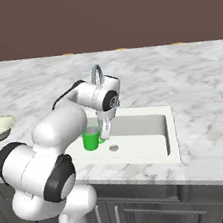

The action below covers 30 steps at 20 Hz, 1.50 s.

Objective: Pick the mug and place it in the sink. Pick the bowl and place it in the open cabinet and then close the cabinet.

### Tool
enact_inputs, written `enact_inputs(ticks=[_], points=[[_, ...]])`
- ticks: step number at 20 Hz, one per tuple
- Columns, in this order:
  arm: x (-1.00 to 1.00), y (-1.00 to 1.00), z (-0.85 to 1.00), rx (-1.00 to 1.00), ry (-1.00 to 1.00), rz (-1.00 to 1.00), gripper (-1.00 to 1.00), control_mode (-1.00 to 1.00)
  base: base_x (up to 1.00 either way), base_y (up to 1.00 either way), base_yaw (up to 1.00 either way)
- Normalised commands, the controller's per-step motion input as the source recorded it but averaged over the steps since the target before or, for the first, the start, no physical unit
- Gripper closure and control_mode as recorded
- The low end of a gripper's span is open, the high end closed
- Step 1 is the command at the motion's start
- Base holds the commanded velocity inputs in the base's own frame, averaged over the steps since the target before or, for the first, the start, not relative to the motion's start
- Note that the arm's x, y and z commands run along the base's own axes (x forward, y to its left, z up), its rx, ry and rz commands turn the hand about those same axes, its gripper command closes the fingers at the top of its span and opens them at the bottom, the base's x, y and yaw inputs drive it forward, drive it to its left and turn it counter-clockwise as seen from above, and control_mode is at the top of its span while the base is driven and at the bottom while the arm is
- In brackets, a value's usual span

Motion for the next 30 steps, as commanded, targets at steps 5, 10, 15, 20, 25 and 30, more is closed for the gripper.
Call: enact_inputs(ticks=[5, 10, 15, 20, 25, 30], points=[[0.02, -0.28, -0.15, 0.16, 0.0, 0.0, 1.0, -1.0, 0.0, 0.0, 0.0], [0.22, -0.03, -0.03, 0.03, -0.04, 0.0, 1.0, -1.0, 0.0, 0.0, 0.0], [0.3, -0.13, -0.08, 0.01, -0.05, 0.0, 1.0, -1.0, 0.0, 0.0, 0.0], [0.24, -0.2, -0.16, 0.01, -0.01, 0.0, 1.0, -1.0, 0.0, 0.0, 0.0], [0.19, -0.19, -0.26, 0.02, -0.04, 0.0, 1.0, -1.0, 0.0, 0.0, 0.0], [0.25, -0.05, -0.25, 0.0, -0.06, 0.0, 1.0, -1.0, 0.0, 0.0, 0.0]])
